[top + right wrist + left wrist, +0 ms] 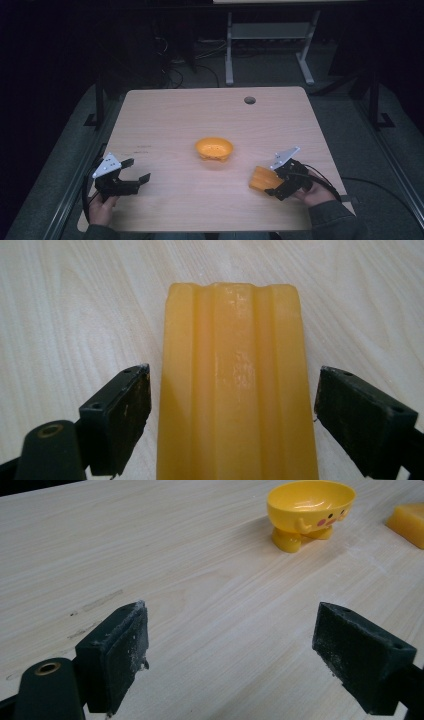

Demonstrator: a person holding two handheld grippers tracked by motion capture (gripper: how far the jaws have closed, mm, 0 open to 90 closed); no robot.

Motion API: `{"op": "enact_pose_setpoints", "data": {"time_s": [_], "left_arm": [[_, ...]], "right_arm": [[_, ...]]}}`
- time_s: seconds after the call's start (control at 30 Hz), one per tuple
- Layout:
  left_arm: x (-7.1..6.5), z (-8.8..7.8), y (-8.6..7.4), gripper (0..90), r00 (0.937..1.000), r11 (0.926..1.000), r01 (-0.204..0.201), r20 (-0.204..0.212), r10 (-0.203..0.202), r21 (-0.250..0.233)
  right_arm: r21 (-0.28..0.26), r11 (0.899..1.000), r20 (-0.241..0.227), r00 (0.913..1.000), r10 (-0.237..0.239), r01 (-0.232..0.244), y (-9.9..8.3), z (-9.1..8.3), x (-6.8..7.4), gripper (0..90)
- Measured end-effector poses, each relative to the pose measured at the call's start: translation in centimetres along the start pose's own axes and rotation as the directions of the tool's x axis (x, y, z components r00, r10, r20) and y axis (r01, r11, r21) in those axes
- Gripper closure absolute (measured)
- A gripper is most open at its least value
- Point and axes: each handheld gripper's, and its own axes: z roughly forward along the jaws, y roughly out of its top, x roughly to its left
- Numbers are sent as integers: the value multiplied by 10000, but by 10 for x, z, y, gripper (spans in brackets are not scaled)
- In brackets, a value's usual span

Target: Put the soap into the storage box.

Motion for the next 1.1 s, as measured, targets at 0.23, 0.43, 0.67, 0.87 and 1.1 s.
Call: {"op": "enact_pose_setpoints", "data": {"time_s": [0.23,0.43,0.67,0.87,1.1], "left_arm": [[0,0,0,141,10000,10000,87,14,-87,-17],[0,0,0,141,10000,10000,55,14,-55,-7],[0,0,0,141,10000,10000,85,9,-85,-23],[0,0,0,141,10000,10000,77,17,-77,-37],[0,-1,0,141,9999,9999,131,33,-130,-82]], "right_arm": [[394,9992,-15,9999,-103,104,4,10,1,145],[529,9984,-44,9998,-209,211,7,15,1,144],[700,9973,-20,9998,-205,206,10,18,1,147],[889,9954,-48,9994,-357,360,12,22,0,158],[1039,9938,-30,9992,-387,388,14,24,-1,188]]}}
